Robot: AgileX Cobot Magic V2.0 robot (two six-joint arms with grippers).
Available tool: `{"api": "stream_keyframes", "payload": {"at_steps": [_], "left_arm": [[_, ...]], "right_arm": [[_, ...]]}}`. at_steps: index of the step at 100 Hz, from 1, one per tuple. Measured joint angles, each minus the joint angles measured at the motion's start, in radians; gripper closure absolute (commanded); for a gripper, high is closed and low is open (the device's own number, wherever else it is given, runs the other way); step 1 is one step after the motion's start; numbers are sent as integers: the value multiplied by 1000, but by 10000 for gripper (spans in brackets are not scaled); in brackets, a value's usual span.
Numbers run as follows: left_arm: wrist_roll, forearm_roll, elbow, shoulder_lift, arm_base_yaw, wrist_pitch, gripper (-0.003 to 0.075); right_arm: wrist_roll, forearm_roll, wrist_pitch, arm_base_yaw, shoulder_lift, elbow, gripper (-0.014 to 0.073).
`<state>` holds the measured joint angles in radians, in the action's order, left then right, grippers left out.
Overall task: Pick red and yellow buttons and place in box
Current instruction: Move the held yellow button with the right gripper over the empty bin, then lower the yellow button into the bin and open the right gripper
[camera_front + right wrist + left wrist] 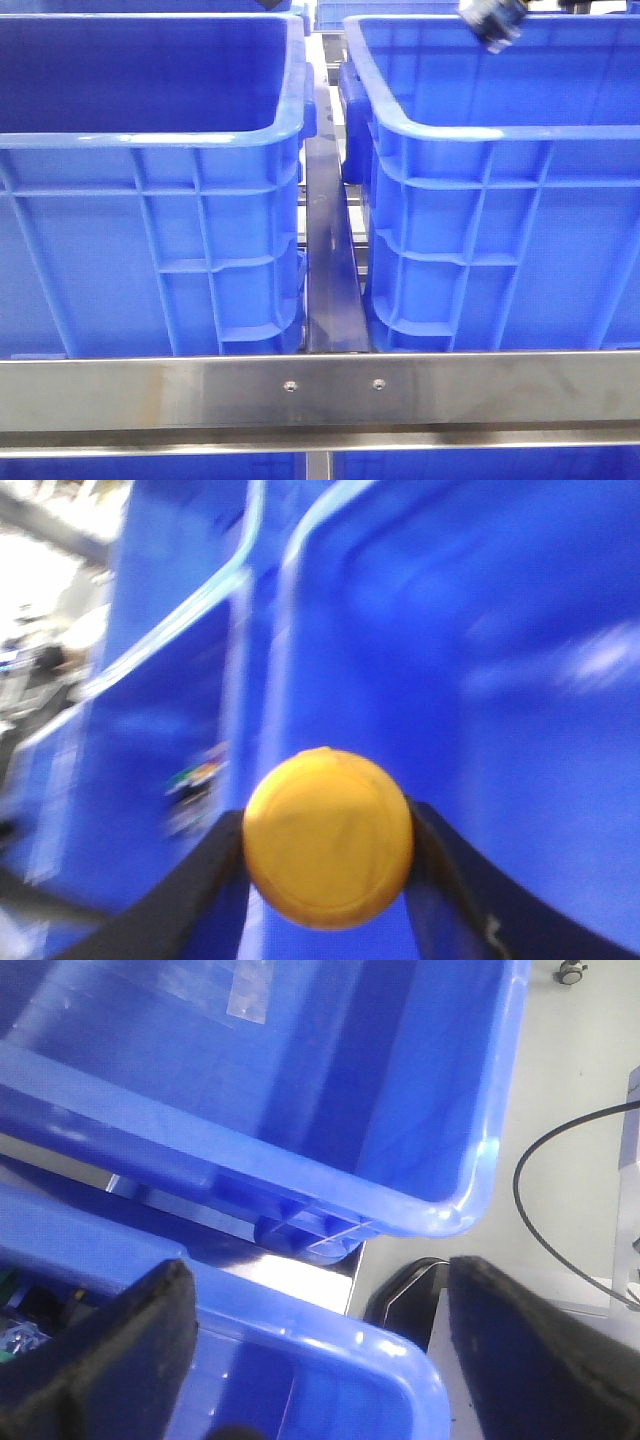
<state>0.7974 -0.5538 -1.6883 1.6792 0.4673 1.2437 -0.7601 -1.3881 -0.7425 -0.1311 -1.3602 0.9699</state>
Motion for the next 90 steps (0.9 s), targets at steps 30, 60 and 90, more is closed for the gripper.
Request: {"api": "stream_keyframes", "payload": {"at_steps": [30,60,90], "left_arm": [[-10,0,0,0,0,0,218],[-11,0,0,0,0,0,218],[-11,0,0,0,0,0,218]], "right_arm": [[-207,39,237,5,-2,0,402],[-230,194,335,86,-81,97,402],[-230,213,352,99,-259,213,402]]}}
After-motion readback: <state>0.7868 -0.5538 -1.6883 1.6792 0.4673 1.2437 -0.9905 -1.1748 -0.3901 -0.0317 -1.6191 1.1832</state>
